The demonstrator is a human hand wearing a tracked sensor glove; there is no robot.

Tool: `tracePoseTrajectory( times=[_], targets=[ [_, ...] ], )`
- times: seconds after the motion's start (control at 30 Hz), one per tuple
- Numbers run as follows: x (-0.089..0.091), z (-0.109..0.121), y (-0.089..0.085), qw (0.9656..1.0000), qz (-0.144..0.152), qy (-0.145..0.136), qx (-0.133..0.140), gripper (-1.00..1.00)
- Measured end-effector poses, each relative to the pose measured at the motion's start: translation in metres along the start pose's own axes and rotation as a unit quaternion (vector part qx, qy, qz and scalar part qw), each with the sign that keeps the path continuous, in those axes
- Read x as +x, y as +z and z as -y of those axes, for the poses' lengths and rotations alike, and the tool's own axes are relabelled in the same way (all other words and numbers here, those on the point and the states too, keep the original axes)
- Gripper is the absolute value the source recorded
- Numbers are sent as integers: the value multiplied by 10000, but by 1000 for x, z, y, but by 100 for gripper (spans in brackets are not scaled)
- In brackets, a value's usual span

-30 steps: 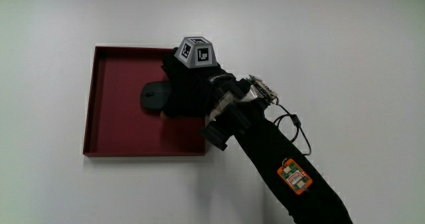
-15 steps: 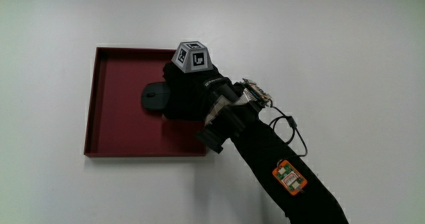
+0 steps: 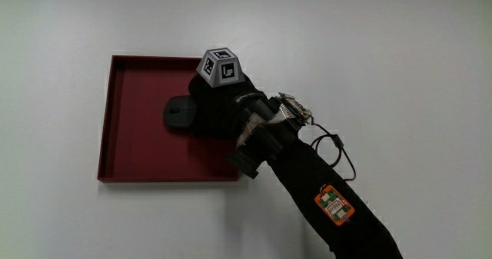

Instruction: Pick mouse from plate

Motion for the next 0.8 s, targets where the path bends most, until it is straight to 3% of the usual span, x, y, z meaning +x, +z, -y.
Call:
tracePoseTrajectory(
  times=[0.27,0.4,0.6,0.63,0.8],
  targets=[
    [1,-1,-1,9998,134,-13,129,100],
    [-3,7,8,9995,138,153,227,100],
    [-6,27,29,9985,244,212,451,100],
    [-6,33,34,9981,260,334,444,100],
    [-3,53,55,9965,288,258,740,100]
  ],
)
